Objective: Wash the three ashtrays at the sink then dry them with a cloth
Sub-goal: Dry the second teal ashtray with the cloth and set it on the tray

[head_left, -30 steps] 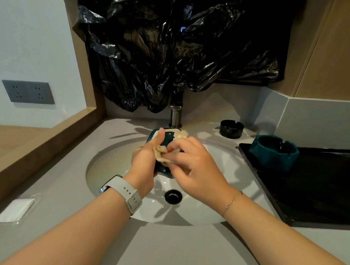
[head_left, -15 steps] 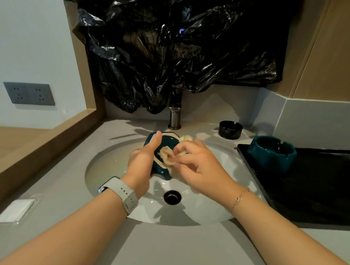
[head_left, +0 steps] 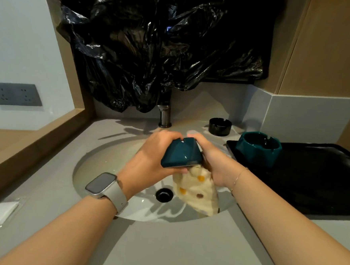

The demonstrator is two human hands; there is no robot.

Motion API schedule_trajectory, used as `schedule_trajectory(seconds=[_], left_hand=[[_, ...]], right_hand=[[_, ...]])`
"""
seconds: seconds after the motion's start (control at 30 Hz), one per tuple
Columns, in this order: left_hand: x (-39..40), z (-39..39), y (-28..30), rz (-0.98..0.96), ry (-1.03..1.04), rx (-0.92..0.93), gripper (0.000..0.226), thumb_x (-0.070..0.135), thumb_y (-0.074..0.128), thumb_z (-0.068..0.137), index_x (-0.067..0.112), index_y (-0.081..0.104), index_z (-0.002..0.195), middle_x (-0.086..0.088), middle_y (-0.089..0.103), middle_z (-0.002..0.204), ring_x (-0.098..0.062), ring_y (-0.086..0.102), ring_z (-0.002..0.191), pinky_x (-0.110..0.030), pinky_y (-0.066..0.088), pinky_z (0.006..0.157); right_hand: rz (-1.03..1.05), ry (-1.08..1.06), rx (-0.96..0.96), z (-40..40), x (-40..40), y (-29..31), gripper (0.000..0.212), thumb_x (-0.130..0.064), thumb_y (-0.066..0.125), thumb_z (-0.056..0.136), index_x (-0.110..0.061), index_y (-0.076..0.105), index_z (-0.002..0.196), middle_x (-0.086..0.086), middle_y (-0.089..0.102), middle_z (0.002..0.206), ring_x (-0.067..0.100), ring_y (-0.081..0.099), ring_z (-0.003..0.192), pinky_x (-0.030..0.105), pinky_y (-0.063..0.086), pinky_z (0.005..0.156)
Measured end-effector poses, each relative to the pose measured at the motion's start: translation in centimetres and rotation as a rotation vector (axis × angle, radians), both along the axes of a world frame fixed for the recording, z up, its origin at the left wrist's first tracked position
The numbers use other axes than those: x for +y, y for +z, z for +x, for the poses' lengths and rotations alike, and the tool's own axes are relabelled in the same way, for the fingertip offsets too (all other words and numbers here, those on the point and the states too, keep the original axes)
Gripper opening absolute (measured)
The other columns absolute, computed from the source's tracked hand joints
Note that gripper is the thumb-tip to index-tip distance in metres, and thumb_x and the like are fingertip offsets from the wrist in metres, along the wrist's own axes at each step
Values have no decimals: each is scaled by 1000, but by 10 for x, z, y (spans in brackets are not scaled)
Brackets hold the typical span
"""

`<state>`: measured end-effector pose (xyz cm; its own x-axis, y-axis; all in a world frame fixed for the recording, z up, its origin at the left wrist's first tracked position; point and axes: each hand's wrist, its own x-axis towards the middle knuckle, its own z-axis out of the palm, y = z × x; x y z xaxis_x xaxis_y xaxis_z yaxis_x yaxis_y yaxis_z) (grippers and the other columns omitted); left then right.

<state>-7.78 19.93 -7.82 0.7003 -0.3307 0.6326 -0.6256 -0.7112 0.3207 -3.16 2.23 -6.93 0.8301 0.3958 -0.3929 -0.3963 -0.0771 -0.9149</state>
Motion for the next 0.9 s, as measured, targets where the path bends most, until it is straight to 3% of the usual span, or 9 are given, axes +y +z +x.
schedule_trajectory(seconds=[0.13, 0.27, 0.33, 0.43, 0.6, 0.67, 0.77, 0.83, 0.9], left_hand=[[1, 3, -9, -5, 96, -33, 80, 63, 74, 63, 40, 36, 129, 12, 39, 117, -6, 36, 107, -31, 36, 96], [0, -4, 1, -585, 136, 754, 120, 75, 76, 53, 45, 9, 149, 1, 31, 155, -20, 40, 137, -44, 35, 113], [-2, -7, 7, -1035, -128, 1128, 101, 75, 67, 67, 32, 30, 150, -12, 51, 145, -31, 59, 124, -50, 46, 104], [-9, -8, 6, -1357, -295, 1182, 60, 51, 61, 88, 15, 53, 135, -16, 65, 129, -35, 67, 112, -49, 54, 97], [-5, -2, 1, -1344, -165, 951, 30, 29, 55, 99, 13, 59, 124, -11, 68, 123, -28, 71, 105, -46, 58, 88], [2, 1, 1, -1273, -84, 909, 34, 26, 56, 99, 13, 54, 130, -12, 65, 126, -29, 70, 107, -47, 59, 87], [8, 2, 2, -1127, 15, 874, 36, 26, 59, 98, 15, 54, 131, -13, 66, 123, -29, 69, 107, -44, 61, 80], [10, 2, 1, -1032, 63, 876, 37, 28, 61, 96, 17, 55, 131, -12, 67, 121, -29, 70, 104, -43, 62, 76], [9, 1, 0, -950, 81, 901, 38, 30, 63, 95, 19, 55, 131, -11, 68, 118, -29, 70, 103, -43, 62, 75]], right_hand=[[46, -119, -66, 3, 5, -4, 35, -51, 59, 67, -19, 58, 81, 6, 59, 80, 25, 56, 78, 36, 44, 78], [43, -280, -167, 0, 8, -5, 35, -49, 52, 78, -18, 66, 87, 9, 71, 85, 28, 64, 81, 40, 53, 84], [10, -362, -240, -4, 11, -3, 37, -51, 50, 80, -21, 68, 94, 9, 74, 94, 28, 68, 89, 42, 54, 88], [1, -347, -415, -6, 15, -6, 39, -47, 52, 85, -20, 63, 110, 6, 70, 105, 23, 65, 100, 36, 56, 82], [1, -111, -215, -8, 7, 6, 35, -44, 61, 84, -18, 65, 106, 5, 72, 104, 23, 67, 97, 37, 54, 87], [130, -162, -105, -8, -4, 16, 17, -26, 60, 87, -11, 56, 80, 7, 60, 78, 20, 58, 69, 31, 51, 66], [453, -334, -33, -1, -23, 29, 26, 2, 38, 79, -19, 29, 68, -1, 26, 64, 12, 31, 43, 21, 31, 41], [554, -395, -104, 1, -25, 34, 33, 15, 34, 74, -16, 33, 64, 1, 33, 68, 11, 39, 48, 20, 34, 46], [509, -408, -229, 1, -17, 31, 42, 23, 46, 75, -14, 57, 92, 8, 54, 91, 16, 57, 78, 23, 43, 60]])
